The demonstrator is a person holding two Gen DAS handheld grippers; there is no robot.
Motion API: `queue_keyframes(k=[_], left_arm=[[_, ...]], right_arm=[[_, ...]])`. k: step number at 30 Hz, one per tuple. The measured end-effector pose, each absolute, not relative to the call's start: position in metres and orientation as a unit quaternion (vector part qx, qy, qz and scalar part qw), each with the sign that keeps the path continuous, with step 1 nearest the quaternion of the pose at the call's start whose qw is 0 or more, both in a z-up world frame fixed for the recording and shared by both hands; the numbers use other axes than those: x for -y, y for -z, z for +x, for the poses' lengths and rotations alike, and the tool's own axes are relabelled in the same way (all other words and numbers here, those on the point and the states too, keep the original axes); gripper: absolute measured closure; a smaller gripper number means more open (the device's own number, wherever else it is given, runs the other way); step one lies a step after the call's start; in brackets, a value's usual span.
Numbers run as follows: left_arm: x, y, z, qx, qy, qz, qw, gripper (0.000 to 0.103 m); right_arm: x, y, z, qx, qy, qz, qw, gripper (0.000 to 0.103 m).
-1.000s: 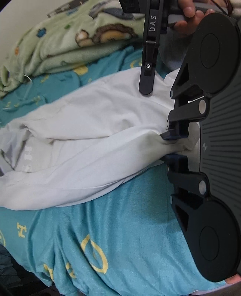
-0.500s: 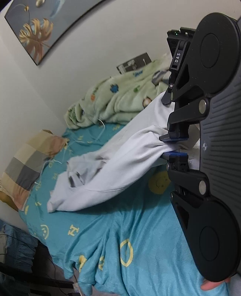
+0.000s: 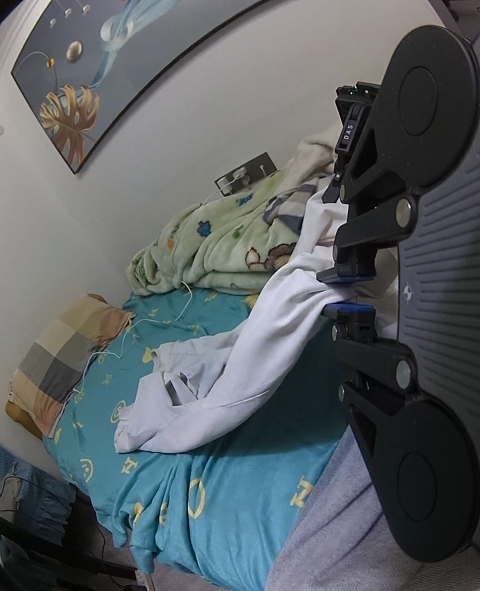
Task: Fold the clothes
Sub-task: 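Grasp the hem with the left gripper while the right gripper grasps it too, then lift the hem with both grippers and fold it up toward the collar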
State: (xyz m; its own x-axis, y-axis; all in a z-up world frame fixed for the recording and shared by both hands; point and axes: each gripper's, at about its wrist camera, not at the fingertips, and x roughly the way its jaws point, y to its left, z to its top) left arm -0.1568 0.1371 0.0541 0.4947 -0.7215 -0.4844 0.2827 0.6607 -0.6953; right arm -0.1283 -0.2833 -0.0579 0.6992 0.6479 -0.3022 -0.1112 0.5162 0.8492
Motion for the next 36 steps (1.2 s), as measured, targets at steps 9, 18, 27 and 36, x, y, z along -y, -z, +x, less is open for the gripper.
queue_keyframes(k=[9,18,27,36], left_arm=[[-0.12,-0.073,-0.019,-0.335,0.276,-0.307,0.847,0.091],[-0.09,-0.015,0.153,-0.353,0.212,-0.265,0.872,0.09],[-0.09,0.098,0.235,-0.443,0.148,-0.222,0.856,0.089],[-0.094,0.1,0.23,-0.446,0.139,-0.225,0.855,0.064]], right_arm=[[0.291,0.037,-0.008,-0.288,-0.209,0.443,0.823,0.095],[0.288,0.074,0.141,-0.327,-0.136,0.428,0.831,0.095],[0.268,0.151,0.23,-0.387,-0.09,0.364,0.842,0.094],[0.26,0.167,0.237,-0.404,-0.08,0.349,0.842,0.093]])
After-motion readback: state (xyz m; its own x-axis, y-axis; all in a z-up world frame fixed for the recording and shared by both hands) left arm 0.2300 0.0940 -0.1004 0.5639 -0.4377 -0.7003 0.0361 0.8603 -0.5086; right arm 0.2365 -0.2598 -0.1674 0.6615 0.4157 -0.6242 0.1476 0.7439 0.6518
